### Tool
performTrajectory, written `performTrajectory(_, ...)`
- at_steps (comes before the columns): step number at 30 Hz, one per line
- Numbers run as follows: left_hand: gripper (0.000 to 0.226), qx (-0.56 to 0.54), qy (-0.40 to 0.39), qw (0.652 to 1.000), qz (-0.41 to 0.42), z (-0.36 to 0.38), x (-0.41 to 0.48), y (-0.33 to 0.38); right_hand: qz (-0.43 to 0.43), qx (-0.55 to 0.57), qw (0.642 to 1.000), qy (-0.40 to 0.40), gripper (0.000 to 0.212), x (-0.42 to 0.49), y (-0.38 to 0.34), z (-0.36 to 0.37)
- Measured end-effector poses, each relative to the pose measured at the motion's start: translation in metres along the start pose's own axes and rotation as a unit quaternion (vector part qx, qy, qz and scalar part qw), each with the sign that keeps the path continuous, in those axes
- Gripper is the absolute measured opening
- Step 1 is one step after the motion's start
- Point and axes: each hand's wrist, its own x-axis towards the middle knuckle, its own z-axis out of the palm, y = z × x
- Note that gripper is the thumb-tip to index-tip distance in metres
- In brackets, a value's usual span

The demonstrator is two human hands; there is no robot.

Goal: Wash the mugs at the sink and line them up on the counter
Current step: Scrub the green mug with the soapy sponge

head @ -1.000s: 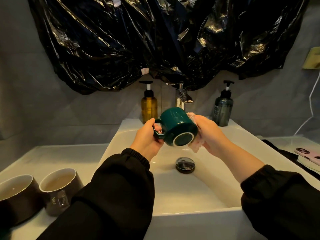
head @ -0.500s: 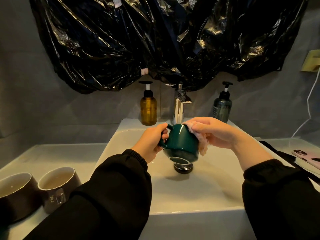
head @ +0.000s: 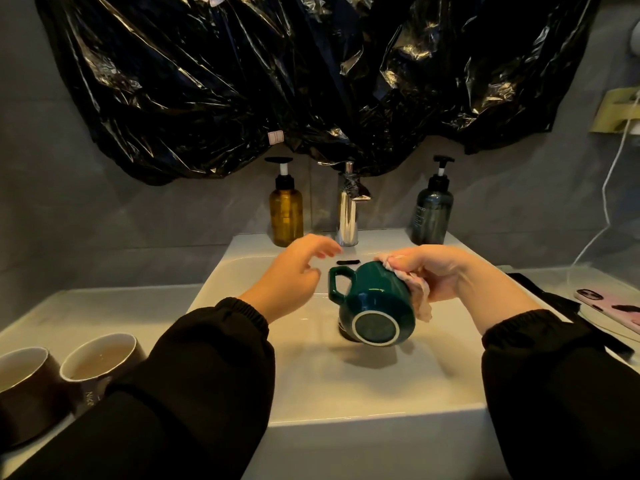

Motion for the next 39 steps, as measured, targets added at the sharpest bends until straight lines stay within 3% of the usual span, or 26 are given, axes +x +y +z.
performTrajectory(3,0.039,0.223,-0.091,0.956,0.165,-0.003,-0.008,0.001,0.015,-0.029,0.999,0.0,0.014,0.0,-0.001,-0.002)
performTrajectory(6,0.032,0.371,-0.15,0.886,0.235,0.002,-0.009,0.007,0.016,-0.046,0.999,-0.008,0.017,0.003,-0.002,-0.006)
performTrajectory(10,0.043,0.461,-0.183,0.811,0.312,0.006,-0.008,0.008,0.022,-0.073,0.997,-0.029,0.015,0.007,-0.002,-0.009)
performTrajectory(13,0.039,0.468,-0.203,0.798,0.322,0.012,-0.008,0.01,0.028,-0.1,0.994,-0.031,0.019,0.009,-0.001,-0.01)
performTrajectory(16,0.035,0.455,-0.211,0.81,0.304,0.018,-0.011,0.014,0.021,-0.104,0.993,-0.042,0.023,0.007,-0.002,-0.011)
performTrajectory(18,0.031,0.41,-0.204,0.844,0.28,0.021,-0.015,0.013,0.002,-0.093,0.995,-0.044,0.02,0.006,-0.003,-0.011)
performTrajectory(21,0.019,0.332,-0.133,0.898,0.255,0.022,-0.02,0.007,-0.063,-0.027,0.998,0.016,0.022,0.007,-0.004,-0.011)
performTrajectory(24,0.019,0.192,-0.093,0.972,0.097,0.019,-0.018,0.011,-0.18,0.068,0.978,0.083,0.024,0.01,-0.008,-0.015)
performTrajectory(26,0.023,0.07,-0.074,0.995,-0.013,0.016,-0.017,0.013,-0.228,0.068,0.965,0.112,0.03,0.011,-0.009,-0.016)
performTrajectory(29,0.025,-0.01,-0.042,0.996,-0.082,0.015,-0.016,0.01,-0.241,-0.064,0.956,0.154,0.019,0.013,-0.005,-0.004)
performTrajectory(32,0.022,-0.036,-0.028,0.994,-0.098,0.015,-0.015,0.01,-0.25,-0.195,0.939,0.131,0.019,0.009,-0.002,0.016)
performTrajectory(36,0.029,-0.081,-0.02,0.99,-0.118,0.017,-0.011,0.014,-0.31,-0.285,0.9,0.108,0.025,0.005,0.002,0.039)
performTrajectory(39,0.033,-0.187,-0.002,0.966,-0.177,0.014,-0.009,0.012,-0.343,-0.327,0.876,0.087,0.024,0.004,0.004,0.053)
